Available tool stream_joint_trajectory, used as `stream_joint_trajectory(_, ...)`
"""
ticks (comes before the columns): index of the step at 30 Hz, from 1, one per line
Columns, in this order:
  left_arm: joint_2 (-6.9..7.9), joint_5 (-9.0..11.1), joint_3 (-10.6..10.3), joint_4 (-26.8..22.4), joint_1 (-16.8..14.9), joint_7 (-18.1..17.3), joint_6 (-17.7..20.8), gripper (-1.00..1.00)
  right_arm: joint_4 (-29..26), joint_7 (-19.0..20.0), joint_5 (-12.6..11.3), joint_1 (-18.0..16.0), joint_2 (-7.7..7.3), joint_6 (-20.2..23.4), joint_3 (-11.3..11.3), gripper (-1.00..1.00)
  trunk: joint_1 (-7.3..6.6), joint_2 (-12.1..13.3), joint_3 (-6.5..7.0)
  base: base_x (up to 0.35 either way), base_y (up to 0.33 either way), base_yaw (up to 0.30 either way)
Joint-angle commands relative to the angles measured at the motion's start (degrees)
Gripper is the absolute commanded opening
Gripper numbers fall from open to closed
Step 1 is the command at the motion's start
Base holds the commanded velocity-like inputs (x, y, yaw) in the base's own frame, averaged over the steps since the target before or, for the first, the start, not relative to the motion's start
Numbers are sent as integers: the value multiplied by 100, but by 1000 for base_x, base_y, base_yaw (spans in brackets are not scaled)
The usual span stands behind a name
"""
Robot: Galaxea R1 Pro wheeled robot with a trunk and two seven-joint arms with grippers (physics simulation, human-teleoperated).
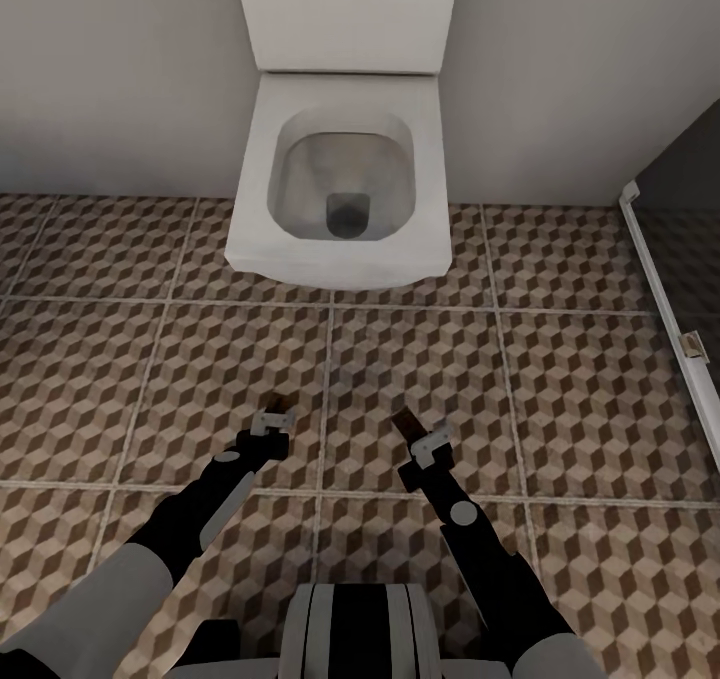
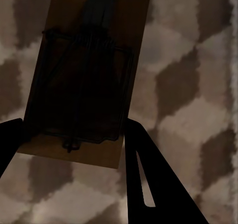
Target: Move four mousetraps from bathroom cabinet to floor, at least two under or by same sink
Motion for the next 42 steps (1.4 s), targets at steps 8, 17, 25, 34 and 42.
stream_joint_trajectory(8, 4, 42, -35, 8, -3, 63, 19, -100, 3, 33, 61, 0, 2, 27, -3, -100, -1, -1, -3, 0, 0, 0)
stream_joint_trajectory(17, 0, 42, -35, 26, 4, 63, 19, -100, 4, 35, 63, 0, 2, 15, -3, -100, 12, -8, -114, 0, 0, 0)
stream_joint_trajectory(25, -8, 40, -35, 57, 5, 63, 19, -100, 3, 35, 63, 0, 2, -5, -1, -100, 20, -12, -180, 0, 0, 0)
stream_joint_trajectory(34, -9, 35, -36, 59, 5, 63, 19, -100, -5, 35, 63, 0, 2, -16, 6, -100, 20, -12, -180, 0, 0, 0)
stream_joint_trajectory(42, -9, 40, -35, 91, 5, 63, 19, -100, -5, 35, 63, 0, 2, -17, 8, -100, 20, -12, -180, 1, 0, 0)
